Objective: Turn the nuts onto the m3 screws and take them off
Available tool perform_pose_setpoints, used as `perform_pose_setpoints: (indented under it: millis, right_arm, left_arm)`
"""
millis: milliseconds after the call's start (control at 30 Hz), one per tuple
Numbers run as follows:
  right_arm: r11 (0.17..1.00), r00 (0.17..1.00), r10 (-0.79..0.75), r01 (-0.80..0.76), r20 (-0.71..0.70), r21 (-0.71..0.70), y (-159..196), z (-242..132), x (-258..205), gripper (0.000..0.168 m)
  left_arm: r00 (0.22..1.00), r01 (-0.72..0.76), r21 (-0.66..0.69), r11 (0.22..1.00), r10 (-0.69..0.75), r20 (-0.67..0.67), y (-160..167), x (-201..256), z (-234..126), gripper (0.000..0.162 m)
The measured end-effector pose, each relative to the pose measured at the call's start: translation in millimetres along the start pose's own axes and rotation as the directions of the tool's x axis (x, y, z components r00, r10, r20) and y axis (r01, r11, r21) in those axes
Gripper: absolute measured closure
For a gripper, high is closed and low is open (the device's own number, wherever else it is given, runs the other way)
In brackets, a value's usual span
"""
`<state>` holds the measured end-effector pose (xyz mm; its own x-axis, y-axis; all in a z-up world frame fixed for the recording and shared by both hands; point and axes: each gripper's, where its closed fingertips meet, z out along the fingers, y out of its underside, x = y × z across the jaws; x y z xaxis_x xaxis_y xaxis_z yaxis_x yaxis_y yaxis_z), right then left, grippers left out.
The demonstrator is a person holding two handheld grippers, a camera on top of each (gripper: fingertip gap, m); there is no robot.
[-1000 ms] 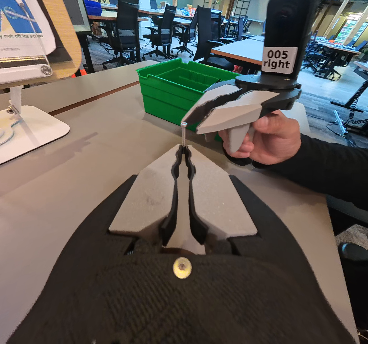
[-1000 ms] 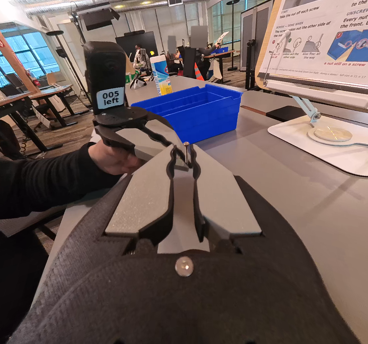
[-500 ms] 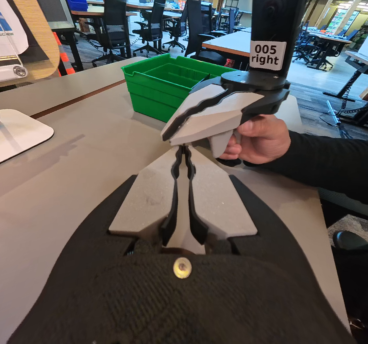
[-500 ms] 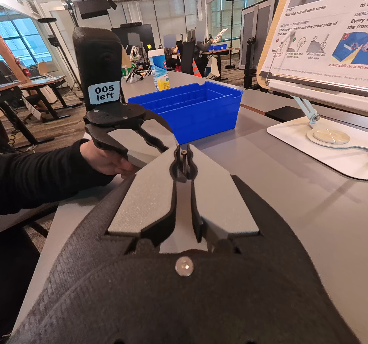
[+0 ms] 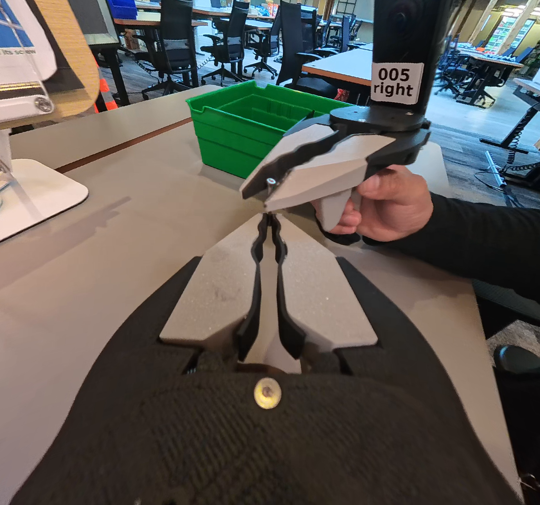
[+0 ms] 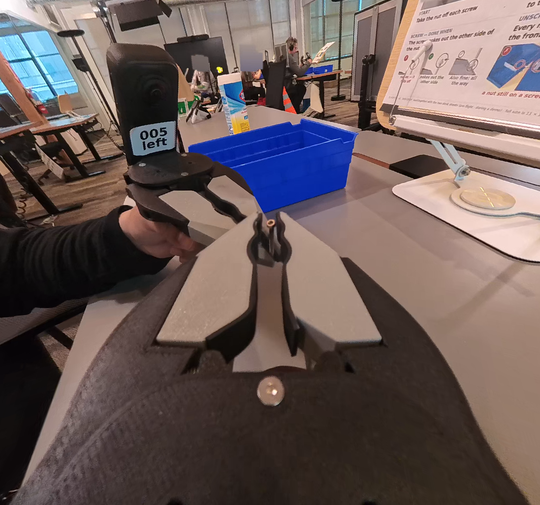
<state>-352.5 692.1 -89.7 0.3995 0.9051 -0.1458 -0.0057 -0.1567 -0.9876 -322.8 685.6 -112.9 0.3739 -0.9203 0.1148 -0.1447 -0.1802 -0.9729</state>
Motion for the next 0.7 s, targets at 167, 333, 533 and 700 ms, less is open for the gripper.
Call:
perform_pose_setpoints:
  millis: [167, 333, 533, 700]
  right_arm:
    - [1.000, 1.000, 0.017, -0.017, -0.007, 0.014, -2.4, -3.9, 4.1, 0.156]
    - [1.000, 1.000, -0.003, 0.003, -0.015, 0.019, -3.9, -4.3, 3.3, 0.159]
    - [1.000, 0.999, -0.012, 0.012, -0.032, 0.010, -2.2, -2.0, 4.6, 0.164]
    - [0.999, 0.999, -0.032, 0.032, -0.024, -0.012, 1.8, 2.0, 0.3, 0.167]
  left_arm:
    - [0.999, 0.022, 0.019, 1.000, -0.022, 0.032, -2.7, -12.4, -5.9, 0.162]
    - [0.999, 0.025, 0.014, 1.000, -0.025, 0.034, -1.6, -13.9, -6.1, 0.162]
    - [1.000, 0.014, 0.000, 1.000, -0.014, 0.013, 0.7, -5.7, -1.7, 0.162]
    - [1.000, -0.002, -0.008, 1.000, 0.002, -0.009, 1.2, 3.7, 1.6, 0.162]
